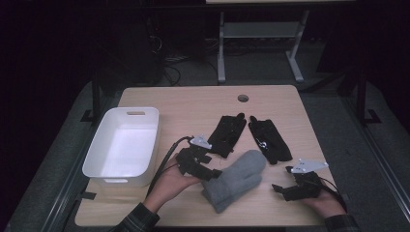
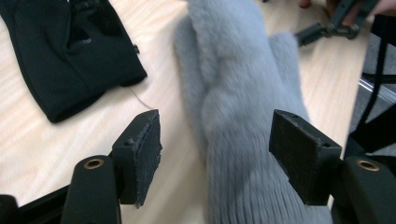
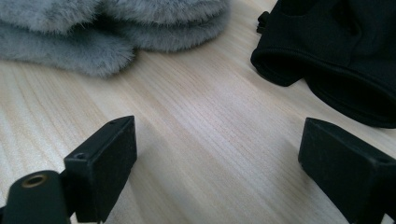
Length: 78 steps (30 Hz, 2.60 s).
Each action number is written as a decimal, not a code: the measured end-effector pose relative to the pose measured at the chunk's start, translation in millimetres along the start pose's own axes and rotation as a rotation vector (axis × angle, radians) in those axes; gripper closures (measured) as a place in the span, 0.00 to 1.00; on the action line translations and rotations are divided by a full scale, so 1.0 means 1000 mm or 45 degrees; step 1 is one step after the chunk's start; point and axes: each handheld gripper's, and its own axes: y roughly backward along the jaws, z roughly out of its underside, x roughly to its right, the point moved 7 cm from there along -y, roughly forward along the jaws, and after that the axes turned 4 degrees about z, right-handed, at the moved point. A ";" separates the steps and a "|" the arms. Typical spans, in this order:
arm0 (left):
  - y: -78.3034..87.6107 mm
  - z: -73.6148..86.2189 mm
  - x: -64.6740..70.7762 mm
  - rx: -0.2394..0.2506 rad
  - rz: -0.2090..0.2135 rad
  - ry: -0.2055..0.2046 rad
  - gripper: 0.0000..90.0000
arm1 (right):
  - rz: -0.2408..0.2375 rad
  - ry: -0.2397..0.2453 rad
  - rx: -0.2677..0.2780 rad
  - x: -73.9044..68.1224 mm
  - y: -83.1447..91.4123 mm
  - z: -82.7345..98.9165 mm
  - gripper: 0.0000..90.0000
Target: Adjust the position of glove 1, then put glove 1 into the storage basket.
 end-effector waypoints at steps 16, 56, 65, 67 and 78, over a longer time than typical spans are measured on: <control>-0.008 0.037 0.031 0.000 -0.028 -0.138 0.14 | 0.002 0.000 0.000 0.000 0.000 0.000 0.13; -0.010 -0.014 0.024 0.100 0.007 -0.099 0.15 | 0.002 0.000 0.000 0.000 0.000 0.000 0.13; -0.051 -0.042 0.004 0.084 0.091 -0.090 0.14 | 0.001 0.000 0.002 0.000 0.000 0.000 0.13; -0.059 -0.042 0.000 0.062 0.093 -0.091 0.14 | 0.001 0.000 0.001 0.000 0.000 0.000 0.13; -0.091 -0.032 -0.013 -0.063 0.120 -0.073 0.13 | 0.001 -0.002 0.000 0.000 0.000 0.000 0.13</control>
